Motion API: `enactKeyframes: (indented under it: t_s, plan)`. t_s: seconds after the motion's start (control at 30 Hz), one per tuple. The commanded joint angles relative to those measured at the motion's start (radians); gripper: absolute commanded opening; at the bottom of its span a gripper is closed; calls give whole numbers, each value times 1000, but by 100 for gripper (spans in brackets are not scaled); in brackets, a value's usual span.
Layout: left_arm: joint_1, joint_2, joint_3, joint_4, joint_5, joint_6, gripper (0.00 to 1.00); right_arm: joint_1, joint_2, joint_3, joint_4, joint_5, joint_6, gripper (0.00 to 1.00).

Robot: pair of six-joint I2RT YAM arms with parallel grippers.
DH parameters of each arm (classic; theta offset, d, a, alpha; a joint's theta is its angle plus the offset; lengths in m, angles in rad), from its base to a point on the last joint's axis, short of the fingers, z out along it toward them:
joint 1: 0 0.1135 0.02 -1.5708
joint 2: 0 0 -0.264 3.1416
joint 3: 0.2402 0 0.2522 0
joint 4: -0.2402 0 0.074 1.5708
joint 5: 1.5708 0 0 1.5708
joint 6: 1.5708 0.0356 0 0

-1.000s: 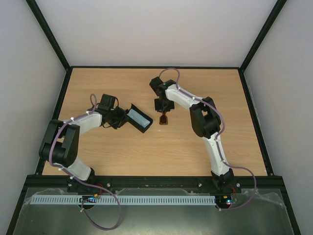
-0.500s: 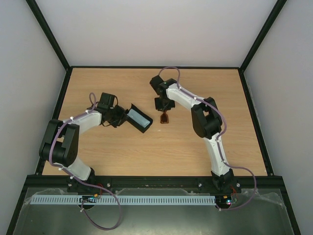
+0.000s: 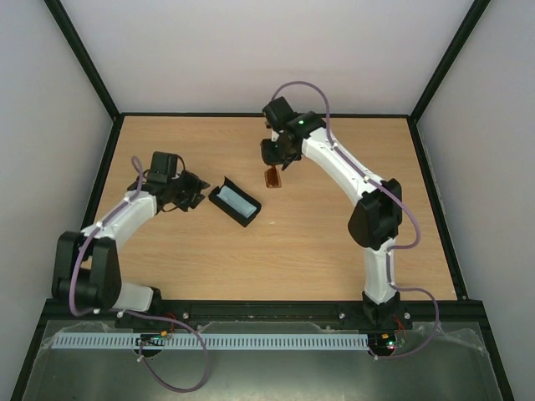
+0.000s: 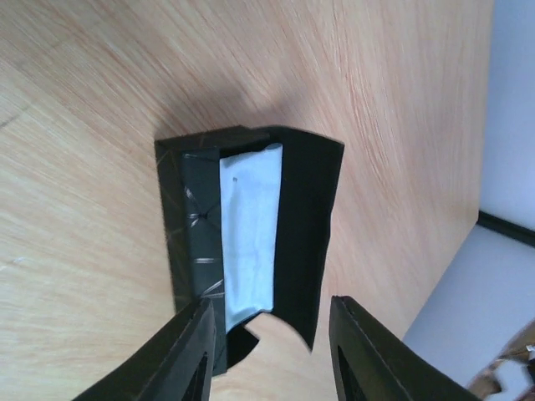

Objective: Organize the sunglasses
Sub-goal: Pick up the sunglasses from the center of the board, then adjust the sunglasses case at the center of the board.

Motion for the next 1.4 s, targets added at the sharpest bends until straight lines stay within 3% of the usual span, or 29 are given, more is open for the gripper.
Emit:
enactKeyframes:
  t_s: [0.0, 0.07, 0.2, 0.5, 0.83, 1.37]
  plan:
    - [12, -108, -71, -88, 34, -14, 48, 42, -76, 51, -33, -176, -39, 1]
    - [11, -141, -107, -94, 35, -31, 60, 71, -77, 57, -11, -246, -53, 1]
    - [13, -166, -155, -100, 33, -44, 62, 143, -18, 98, 7, -329, -73, 1]
    - [9, -116, -172, -60, 29, -43, 44, 216, 170, 247, -10, -228, -92, 2]
    - [-5, 86, -94, -4, 35, -4, 25, 213, 308, 311, -33, -63, -101, 1]
    - [-28, 384, 150, 18, 32, 62, 22, 197, 344, 289, -54, 88, -109, 1]
